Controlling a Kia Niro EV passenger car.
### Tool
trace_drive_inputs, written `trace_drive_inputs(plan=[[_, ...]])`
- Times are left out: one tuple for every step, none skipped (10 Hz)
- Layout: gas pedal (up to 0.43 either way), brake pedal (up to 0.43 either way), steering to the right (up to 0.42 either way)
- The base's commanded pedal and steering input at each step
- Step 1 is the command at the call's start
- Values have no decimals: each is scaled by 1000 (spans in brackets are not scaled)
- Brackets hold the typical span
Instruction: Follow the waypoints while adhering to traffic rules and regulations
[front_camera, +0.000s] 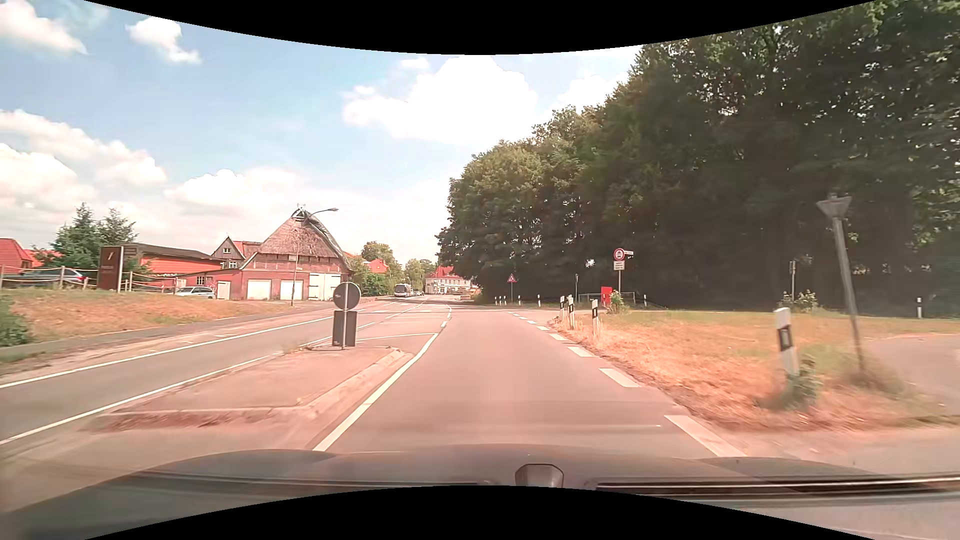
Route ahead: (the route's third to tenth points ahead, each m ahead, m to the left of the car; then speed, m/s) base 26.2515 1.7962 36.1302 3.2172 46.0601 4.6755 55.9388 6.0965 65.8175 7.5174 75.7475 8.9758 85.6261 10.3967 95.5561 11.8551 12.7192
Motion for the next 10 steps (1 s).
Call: trace_drive_inputs(plan=[[169,0,-13],[169,0,-13],[169,0,-13],[169,0,-13],[169,0,-13],[169,0,-13],[169,0,-13],[169,0,-13],[169,0,-13],[169,0,-14]])
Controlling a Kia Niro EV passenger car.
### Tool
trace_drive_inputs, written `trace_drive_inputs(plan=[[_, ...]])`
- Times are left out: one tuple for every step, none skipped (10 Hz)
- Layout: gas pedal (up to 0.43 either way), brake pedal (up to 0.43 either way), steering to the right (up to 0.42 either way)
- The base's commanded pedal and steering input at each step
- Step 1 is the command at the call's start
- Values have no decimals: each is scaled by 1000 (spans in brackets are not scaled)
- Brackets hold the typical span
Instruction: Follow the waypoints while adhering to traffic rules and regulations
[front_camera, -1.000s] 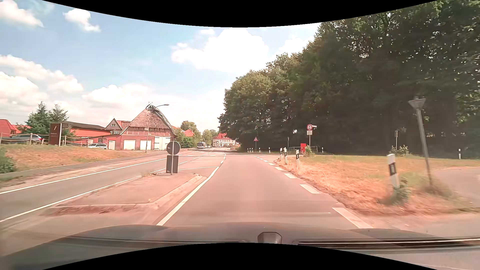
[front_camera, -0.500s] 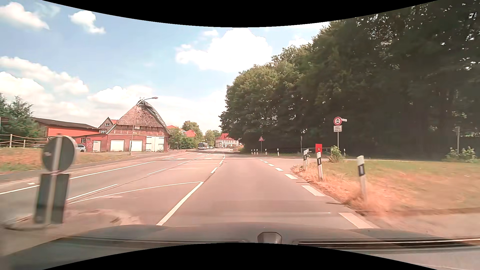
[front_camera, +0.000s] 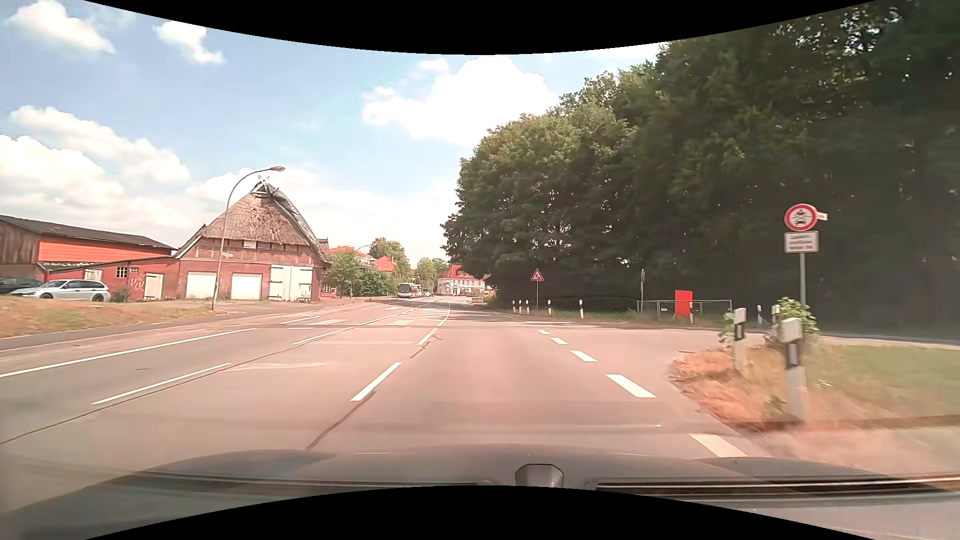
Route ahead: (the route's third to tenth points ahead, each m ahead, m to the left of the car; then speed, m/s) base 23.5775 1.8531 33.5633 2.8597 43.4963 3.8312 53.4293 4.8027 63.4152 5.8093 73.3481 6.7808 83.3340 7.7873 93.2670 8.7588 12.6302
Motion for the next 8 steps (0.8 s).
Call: trace_drive_inputs(plan=[[169,0,-14],[169,0,-16],[169,0,-16],[169,0,-17],[169,0,-19],[169,0,-19],[169,0,-19],[169,0,-19]])
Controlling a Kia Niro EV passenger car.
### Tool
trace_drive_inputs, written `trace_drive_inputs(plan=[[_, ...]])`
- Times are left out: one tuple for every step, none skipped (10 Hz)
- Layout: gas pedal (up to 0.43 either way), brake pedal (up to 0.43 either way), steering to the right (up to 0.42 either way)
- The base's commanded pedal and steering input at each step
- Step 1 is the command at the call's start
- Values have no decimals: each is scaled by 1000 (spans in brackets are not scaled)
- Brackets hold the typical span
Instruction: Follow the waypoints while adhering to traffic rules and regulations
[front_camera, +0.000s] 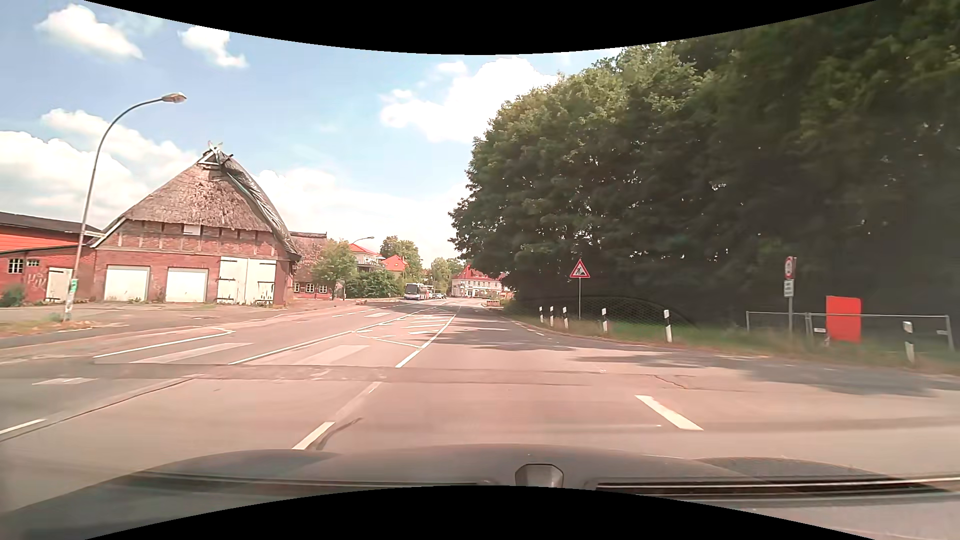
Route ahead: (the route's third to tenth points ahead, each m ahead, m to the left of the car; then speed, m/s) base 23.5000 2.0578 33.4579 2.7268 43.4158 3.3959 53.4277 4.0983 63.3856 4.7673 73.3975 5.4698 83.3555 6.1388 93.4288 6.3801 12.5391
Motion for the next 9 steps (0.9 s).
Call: trace_drive_inputs(plan=[[169,0,-19],[169,0,-18],[169,0,-17],[169,0,-17],[169,0,-17],[169,0,-16],[169,0,-15],[169,0,-14],[169,0,-15]])
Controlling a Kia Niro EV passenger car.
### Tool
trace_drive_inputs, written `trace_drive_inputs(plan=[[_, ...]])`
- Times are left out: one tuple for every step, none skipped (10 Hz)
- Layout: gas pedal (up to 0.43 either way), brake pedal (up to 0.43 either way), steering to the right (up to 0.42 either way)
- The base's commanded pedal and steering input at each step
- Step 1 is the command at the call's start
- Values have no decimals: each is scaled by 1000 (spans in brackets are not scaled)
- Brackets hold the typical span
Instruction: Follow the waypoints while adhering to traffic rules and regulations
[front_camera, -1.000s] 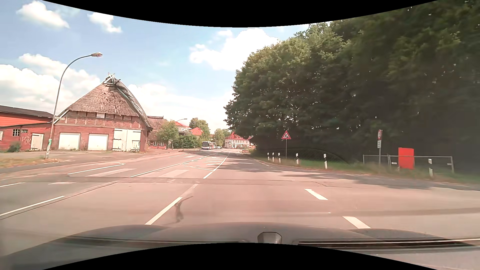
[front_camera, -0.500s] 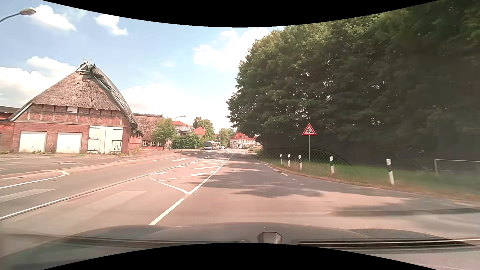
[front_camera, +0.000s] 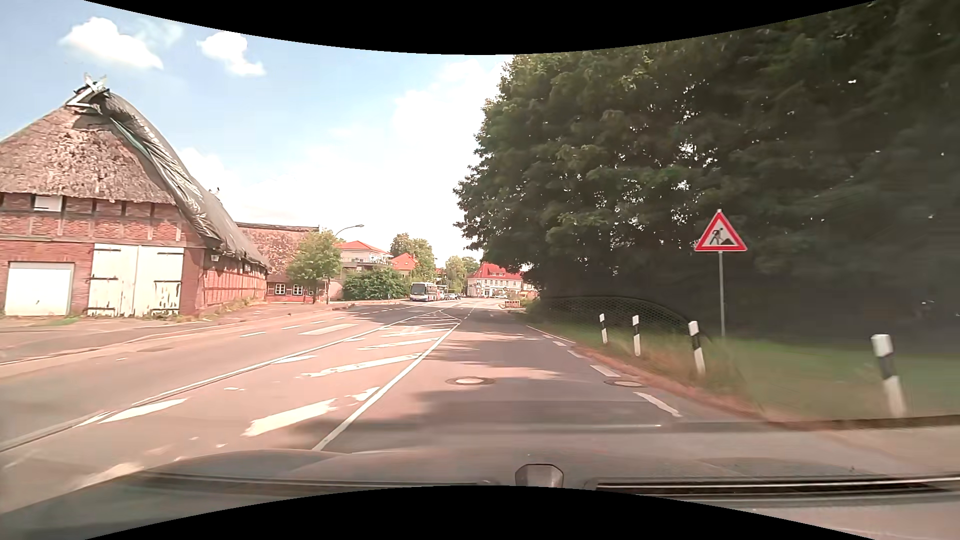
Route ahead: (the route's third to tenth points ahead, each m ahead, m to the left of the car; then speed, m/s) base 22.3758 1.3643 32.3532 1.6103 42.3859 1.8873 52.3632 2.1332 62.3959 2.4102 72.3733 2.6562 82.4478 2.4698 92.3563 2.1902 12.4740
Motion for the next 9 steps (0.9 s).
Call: trace_drive_inputs(plan=[[169,0,-14],[169,0,-12],[169,0,-11],[169,0,-11],[169,0,-10],[169,0,-10],[169,0,-9],[169,0,-9],[169,0,-7]])
